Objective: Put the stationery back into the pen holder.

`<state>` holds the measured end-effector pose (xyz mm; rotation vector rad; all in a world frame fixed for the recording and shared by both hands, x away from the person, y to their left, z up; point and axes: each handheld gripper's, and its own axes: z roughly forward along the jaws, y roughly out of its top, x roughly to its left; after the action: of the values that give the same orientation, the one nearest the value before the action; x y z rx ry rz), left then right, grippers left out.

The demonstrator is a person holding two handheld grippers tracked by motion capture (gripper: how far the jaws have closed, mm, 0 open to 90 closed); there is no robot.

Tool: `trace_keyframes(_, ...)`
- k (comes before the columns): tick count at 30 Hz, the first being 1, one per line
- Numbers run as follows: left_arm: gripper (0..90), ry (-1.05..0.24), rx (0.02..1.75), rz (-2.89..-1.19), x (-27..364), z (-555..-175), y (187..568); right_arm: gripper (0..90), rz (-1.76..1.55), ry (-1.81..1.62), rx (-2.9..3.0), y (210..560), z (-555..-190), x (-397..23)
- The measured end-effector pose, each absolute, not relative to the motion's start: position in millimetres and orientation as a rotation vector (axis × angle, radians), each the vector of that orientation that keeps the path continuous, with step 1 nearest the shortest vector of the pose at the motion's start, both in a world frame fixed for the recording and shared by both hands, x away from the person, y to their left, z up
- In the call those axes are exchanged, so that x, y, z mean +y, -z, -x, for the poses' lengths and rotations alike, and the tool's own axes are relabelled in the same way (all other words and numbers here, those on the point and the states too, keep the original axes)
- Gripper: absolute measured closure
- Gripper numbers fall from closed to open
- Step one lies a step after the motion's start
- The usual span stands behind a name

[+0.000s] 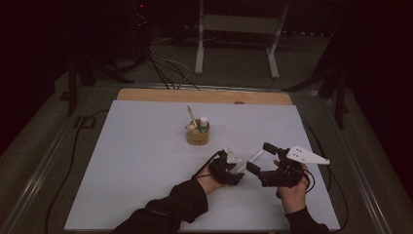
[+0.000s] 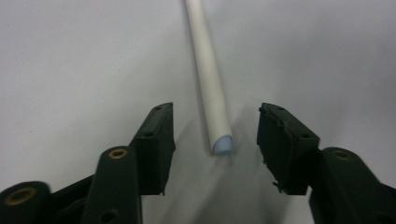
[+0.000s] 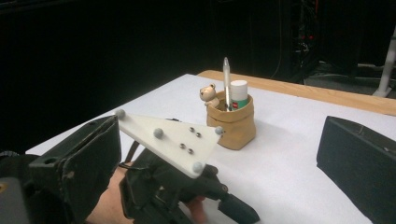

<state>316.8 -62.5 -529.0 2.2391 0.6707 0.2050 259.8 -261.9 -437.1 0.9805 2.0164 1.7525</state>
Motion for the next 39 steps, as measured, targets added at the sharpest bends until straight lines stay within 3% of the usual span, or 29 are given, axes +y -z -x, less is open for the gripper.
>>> trace_keyframes(18,68.0,-0.201,0.701,-2.271,-82.9,-329.7,528.9,0.3,-0.976,-1.758,2.019,437.3,-259.4,-261.0)
trace_keyframes(27,78.7,-0.262,0.691,-2.328,-88.1,-327.5,526.0,0.3,-0.977,-1.76,2.018,437.2,-259.3,-260.8)
trace_keyframes(39,79.6,-0.219,0.722,-2.289,-81.7,-333.6,518.0,0.3,-0.979,-1.766,2.018,437.5,-259.4,-261.0)
